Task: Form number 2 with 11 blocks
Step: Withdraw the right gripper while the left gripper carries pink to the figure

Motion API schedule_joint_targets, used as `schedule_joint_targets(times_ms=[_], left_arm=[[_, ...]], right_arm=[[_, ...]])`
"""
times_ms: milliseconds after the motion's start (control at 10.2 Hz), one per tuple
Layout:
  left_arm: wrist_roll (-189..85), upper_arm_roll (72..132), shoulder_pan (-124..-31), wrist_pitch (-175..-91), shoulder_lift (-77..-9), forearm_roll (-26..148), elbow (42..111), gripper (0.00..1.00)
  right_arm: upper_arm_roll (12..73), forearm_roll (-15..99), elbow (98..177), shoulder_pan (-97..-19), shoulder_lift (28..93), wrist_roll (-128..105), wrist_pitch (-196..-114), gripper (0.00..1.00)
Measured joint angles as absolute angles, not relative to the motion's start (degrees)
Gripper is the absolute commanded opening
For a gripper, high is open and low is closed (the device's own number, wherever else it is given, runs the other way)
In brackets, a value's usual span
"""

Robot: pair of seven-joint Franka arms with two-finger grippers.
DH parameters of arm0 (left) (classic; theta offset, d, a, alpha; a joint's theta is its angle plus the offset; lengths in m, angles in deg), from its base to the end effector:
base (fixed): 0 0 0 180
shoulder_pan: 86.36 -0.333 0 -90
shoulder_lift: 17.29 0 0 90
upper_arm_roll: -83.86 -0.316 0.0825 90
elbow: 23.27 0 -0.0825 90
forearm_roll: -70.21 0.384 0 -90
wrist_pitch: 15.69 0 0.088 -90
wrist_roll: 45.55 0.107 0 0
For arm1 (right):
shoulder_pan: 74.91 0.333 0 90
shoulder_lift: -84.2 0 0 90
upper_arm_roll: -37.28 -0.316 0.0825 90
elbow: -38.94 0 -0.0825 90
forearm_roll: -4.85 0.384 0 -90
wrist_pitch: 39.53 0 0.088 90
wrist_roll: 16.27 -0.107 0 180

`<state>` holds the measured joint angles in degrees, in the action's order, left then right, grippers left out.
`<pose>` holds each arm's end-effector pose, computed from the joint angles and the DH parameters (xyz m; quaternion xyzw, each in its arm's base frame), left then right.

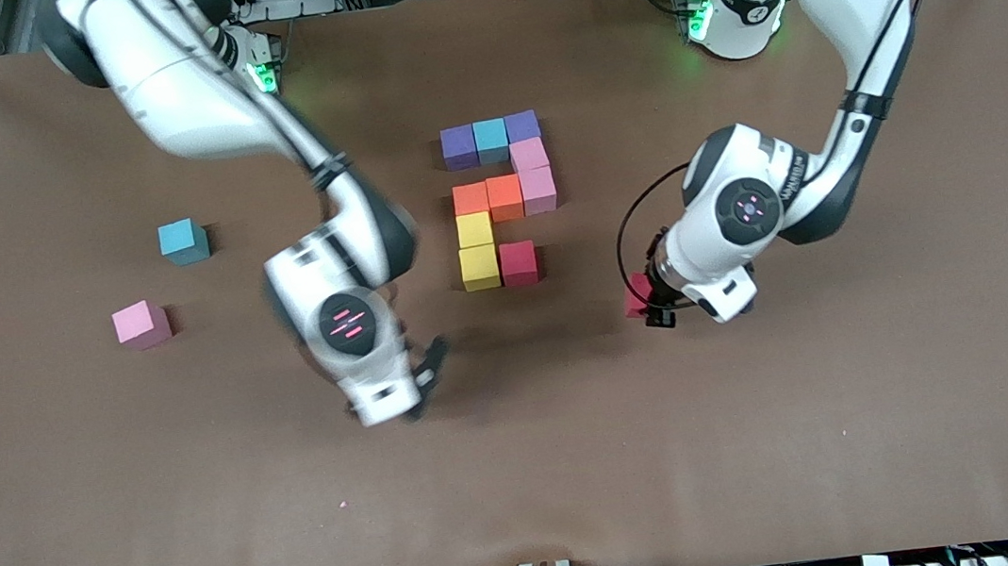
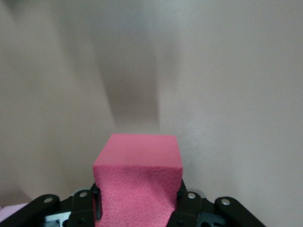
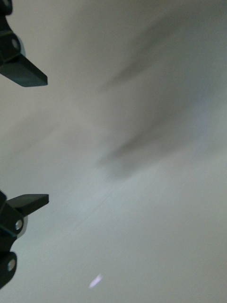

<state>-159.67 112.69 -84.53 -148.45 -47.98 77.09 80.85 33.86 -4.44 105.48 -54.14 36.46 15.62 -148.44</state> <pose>0.5741 -0.3076 0.2782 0.7493 0.6572 -0.0702 0.0406 0.6951 0.2855 0.2880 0.8704 0.4874 -0.0495 0.0496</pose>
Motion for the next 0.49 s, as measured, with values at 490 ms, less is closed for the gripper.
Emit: schedule_joint_targets(times_ms=[490], left_arm=[[-174.82,113.81,-79.80,-155.05,-47.61,77.08,85.95,0.38]], right_arm=[[33.87,-4.36,106.45,-61.38,41.19,2.27,-141.27,1.00]])
